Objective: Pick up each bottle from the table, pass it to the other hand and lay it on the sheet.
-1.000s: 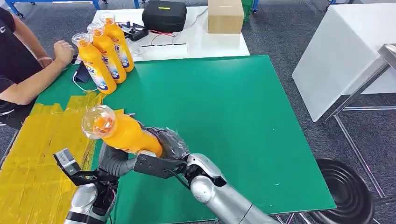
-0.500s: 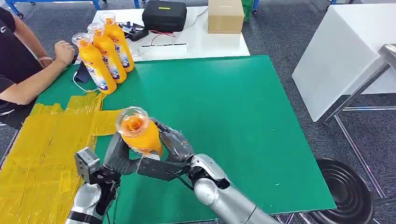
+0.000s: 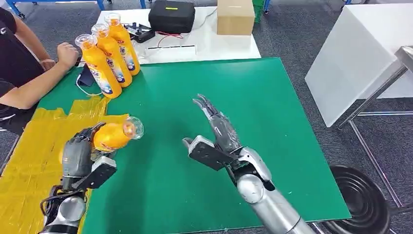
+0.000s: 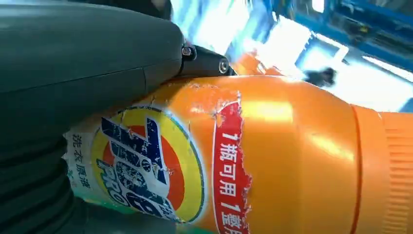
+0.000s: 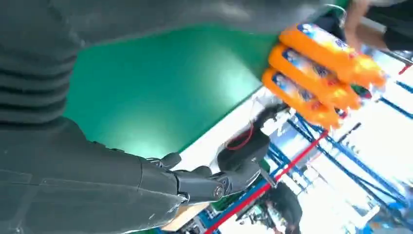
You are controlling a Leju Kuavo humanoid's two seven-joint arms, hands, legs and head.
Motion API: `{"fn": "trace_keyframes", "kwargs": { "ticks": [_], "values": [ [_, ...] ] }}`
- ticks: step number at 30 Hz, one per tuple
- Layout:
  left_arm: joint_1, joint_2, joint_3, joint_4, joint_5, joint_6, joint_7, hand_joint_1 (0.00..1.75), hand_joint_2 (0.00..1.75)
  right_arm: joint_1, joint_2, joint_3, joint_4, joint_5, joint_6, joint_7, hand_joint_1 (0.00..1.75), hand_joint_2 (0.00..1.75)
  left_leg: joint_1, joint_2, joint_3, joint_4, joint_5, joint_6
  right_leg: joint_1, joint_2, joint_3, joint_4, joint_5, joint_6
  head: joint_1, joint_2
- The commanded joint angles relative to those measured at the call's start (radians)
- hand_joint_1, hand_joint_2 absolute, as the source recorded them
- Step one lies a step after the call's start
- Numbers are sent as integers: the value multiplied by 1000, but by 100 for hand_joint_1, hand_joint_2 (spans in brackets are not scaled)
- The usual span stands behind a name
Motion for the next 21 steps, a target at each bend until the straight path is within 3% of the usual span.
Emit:
{"fn": "trace_keyframes", "kwargs": {
  "ticks": [1, 4, 12, 14, 15, 21],
  "values": [
    [-13, 83, 12, 230, -245, 75, 106, 175, 175, -11, -62, -16, -42, -10, 11, -3, 0, 0, 2, -1, 6, -1, -2, -2, 1, 0, 6, -1, -1, -1, 0, 0],
    [-23, 109, -27, 304, -347, 92, 159, 175, 175, -19, -70, -8, -40, -15, 12, -3, 0, 0, 1, -1, 4, 0, -1, -2, 1, 0, 5, -1, -1, -1, 0, 0],
    [-50, 136, -74, 413, -383, 66, 159, 175, 175, -27, -70, -4, -29, -24, 17, -4, 0, 0, 1, -2, 4, -1, -1, -2, 1, -1, 5, -1, -1, -1, 0, 0],
    [-103, 156, -104, 493, -380, 33, 160, 175, 175, -62, -57, 12, -14, -40, 30, 4, 0, 0, 1, -2, 4, 0, -1, -1, 1, -1, 4, -1, -1, 0, 0, 0],
    [-109, 155, -103, 505, -371, 29, 162, 0, 175, -63, -58, 14, -12, -41, 30, 6, 0, 0, 0, -1, 2, 0, 0, -1, 0, -1, 2, 0, 0, 0, 0, 0],
    [-106, 155, -98, 503, -350, 38, 154, 0, 175, -55, -67, 18, -10, -40, 31, 6, 0, 0, 0, -1, 5, -1, 0, -1, 0, 0, 5, -1, 0, 0, 0, 0]
  ]
}}
